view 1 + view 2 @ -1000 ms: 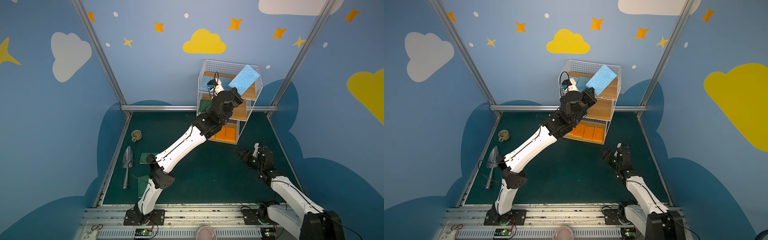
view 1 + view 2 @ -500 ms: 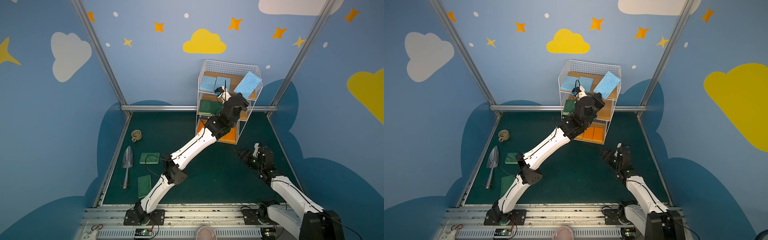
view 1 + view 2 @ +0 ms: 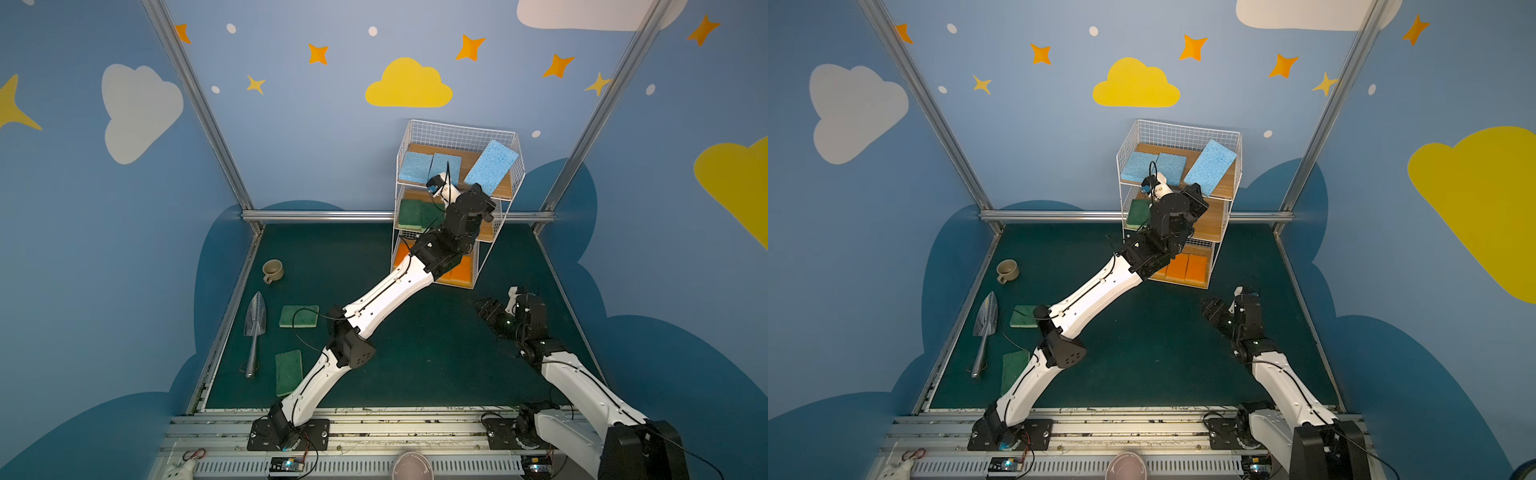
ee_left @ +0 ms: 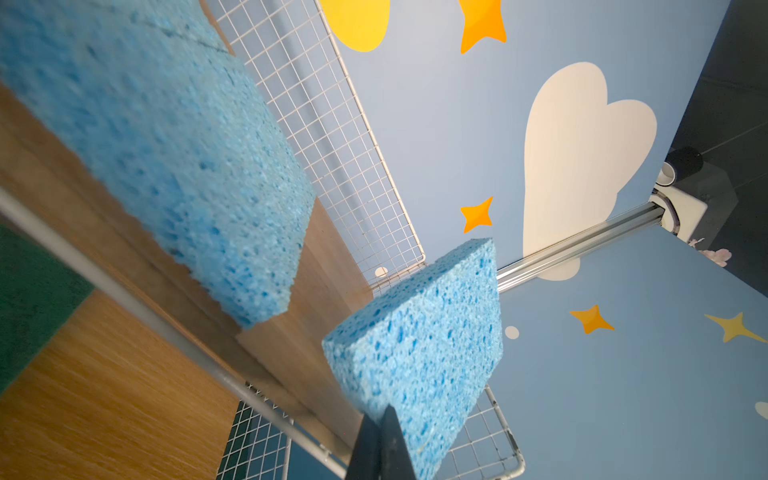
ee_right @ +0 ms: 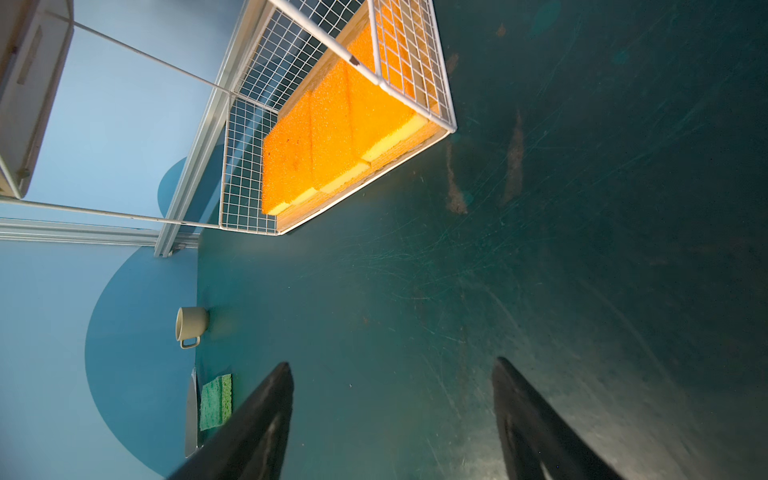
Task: Arrange cleaning sponges on a shelf
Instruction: Place the cleaning sponge on the shelf.
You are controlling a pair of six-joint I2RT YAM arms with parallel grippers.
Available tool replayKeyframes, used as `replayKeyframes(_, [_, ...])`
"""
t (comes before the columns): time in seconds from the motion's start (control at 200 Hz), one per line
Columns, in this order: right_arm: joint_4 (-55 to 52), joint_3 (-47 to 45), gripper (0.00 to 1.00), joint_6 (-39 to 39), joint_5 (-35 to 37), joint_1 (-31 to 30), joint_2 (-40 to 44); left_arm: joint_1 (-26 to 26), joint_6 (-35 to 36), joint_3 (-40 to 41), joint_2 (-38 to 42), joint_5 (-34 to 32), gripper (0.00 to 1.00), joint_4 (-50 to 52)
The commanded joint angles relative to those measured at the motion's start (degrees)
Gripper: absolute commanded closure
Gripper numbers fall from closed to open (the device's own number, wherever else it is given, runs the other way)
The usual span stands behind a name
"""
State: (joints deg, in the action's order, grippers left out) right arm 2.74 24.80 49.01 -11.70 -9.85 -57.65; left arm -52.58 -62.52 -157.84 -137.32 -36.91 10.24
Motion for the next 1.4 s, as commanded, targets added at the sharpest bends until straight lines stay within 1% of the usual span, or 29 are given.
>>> replayKeyframes(0.0, [0.77,-0.47,0.26,-0.37,-0.47,0.18,-0.09,0.46,0.87,-1.42,-1.46,-0.27,0.89,-2.24])
replayKeyframes(0.07, [0.51,-0.29,0.26,-0.26,-0.69,0.18,-0.24,0.61,0.66,-1.42,-1.72,-0.03,0.82,-2.24])
replayKeyframes(0.12, [0.47,-0.19,0.26,-0.23,-0.71,0.18,-0.35,0.74,0.48,-1.42,-1.81,0.24,0.78,-2.29])
replayKeyframes(0.275, [0.16,-0.19,0.26,-0.33,-0.69,0.23,-0.23,0.72,0.3,-1.42,-2.08,0.6,0.72,-2.42])
replayKeyframes(0.385, [0.05,-0.21,0.26,-0.45,-0.6,0.14,-0.05,0.52,0.96,-1.42,-1.92,1.03,0.63,-3.06])
replayKeyframes(0.511, [-1.07,0.31,0.25,-0.41,-0.51,0.18,0.5,-0.15,4.01,-1.42,-1.25,1.2,0.47,-4.13])
replayKeyframes(0.726, [-3.87,1.49,0.26,-0.41,-1.55,0.18,1.61,-1.52,9.85,-0.43,1.32,2.98,0.28,-4.1])
replayKeyframes(0.826, [-5.9,3.32,0.27,-1.17,-3.23,0.18,1.99,-2.08,12.41,2.76,3.9,3.99,0.2,-5.14])
replayKeyframes(0.881, [-7.27,4.25,0.3,-1.74,-3.93,0.11,2.38,-2.18,12.92,6.15,6.01,4.46,0.16,-6.31])
replayKeyframes(1.011, [-13.93,6.78,0.33,-3.16,-2.54,0.09,5.57,-2.27,14.89,13.7,12.22,5.98,0.09,-8.35])
replayKeyframes(1.086, [-14.87,7.11,0.35,-4.97,-2.39,0.1,9.01,-2.27,17.26,21.28,17.88,6.71,0.06,-11.09])
replayKeyframes(1.161, [-14.98,7.36,0.41,-6.12,-2.17,0.01,12.77,-2.27,20.06,31.17,25.15,6.68,0.02,-14.2])
replayKeyframes(1.216, [-17.51,9.21,0.46,-5.99,-1.28,-0.07,14.89,-2.1,21.92,40.19,31.1,6.13,0.01,-15.83])
replayKeyframes(1.251, [-19.85,11.42,0.48,-6.56,-0.86,-0.07,15.71,-1.88,23.01,46.27,35.63,5.89,0.01,-17.13])
replayKeyframes(1.281, [-22.36,13.39,0.48,-7.37,-0.47,-0.08,15.86,-1.6,23.66,51.37,39.34,5.69,0.01,-18.51])
replayKeyframes(1.306, [-24.27,16.77,0.48,-8.07,-0.19,-0.21,15.66,-1.3,23.76,56.59,42.6,5.55,0.01,-19.6])
replayKeyframes(1.391, [-30.35,25.56,0.46,-10.23,0.33,-0.9,13.29,0.33,22.45,72.49,53.29,5.27,0.01,-22.15])
